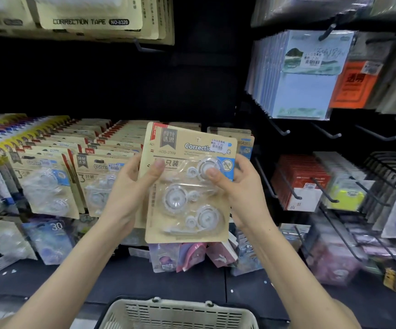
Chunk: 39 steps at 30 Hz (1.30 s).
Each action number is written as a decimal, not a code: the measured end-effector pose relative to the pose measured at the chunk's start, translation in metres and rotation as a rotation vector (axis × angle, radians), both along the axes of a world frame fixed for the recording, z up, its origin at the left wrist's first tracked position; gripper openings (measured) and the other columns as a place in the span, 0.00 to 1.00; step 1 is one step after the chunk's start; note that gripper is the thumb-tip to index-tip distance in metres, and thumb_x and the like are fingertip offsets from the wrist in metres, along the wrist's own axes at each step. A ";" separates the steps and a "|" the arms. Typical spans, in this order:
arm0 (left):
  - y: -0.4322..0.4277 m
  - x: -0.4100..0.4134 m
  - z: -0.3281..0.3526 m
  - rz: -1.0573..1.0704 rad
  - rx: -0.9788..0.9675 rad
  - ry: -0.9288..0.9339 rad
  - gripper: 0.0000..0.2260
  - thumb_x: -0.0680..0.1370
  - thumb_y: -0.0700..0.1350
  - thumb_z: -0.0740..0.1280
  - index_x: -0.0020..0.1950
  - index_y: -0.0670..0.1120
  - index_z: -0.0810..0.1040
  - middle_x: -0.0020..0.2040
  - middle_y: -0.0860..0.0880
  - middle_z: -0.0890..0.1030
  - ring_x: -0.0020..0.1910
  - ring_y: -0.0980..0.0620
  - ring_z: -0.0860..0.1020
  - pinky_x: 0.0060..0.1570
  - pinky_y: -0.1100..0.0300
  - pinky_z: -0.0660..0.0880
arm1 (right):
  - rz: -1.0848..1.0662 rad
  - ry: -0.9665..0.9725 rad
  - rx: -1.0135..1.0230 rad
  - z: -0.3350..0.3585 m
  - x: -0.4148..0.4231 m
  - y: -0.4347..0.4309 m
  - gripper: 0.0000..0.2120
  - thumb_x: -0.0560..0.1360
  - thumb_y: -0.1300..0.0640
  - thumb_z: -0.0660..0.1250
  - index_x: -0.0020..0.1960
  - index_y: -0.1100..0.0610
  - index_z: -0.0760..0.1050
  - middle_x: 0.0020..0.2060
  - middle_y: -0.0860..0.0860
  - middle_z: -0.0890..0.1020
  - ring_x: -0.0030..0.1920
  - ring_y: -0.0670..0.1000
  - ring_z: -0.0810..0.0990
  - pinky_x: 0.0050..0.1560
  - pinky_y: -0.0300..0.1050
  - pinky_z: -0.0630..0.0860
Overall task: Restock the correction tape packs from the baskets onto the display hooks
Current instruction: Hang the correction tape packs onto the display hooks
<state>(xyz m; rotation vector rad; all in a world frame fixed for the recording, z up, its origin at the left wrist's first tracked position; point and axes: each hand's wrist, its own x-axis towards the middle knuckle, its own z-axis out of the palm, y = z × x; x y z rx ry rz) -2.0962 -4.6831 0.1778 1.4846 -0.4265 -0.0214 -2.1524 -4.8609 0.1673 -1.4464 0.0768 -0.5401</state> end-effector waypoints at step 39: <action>0.019 0.031 -0.005 0.221 0.073 -0.143 0.13 0.79 0.49 0.67 0.63 0.48 0.77 0.59 0.52 0.82 0.59 0.52 0.80 0.63 0.45 0.74 | -0.381 -0.005 0.011 -0.062 -0.012 -0.052 0.18 0.73 0.67 0.72 0.56 0.50 0.74 0.50 0.49 0.84 0.51 0.48 0.84 0.56 0.50 0.79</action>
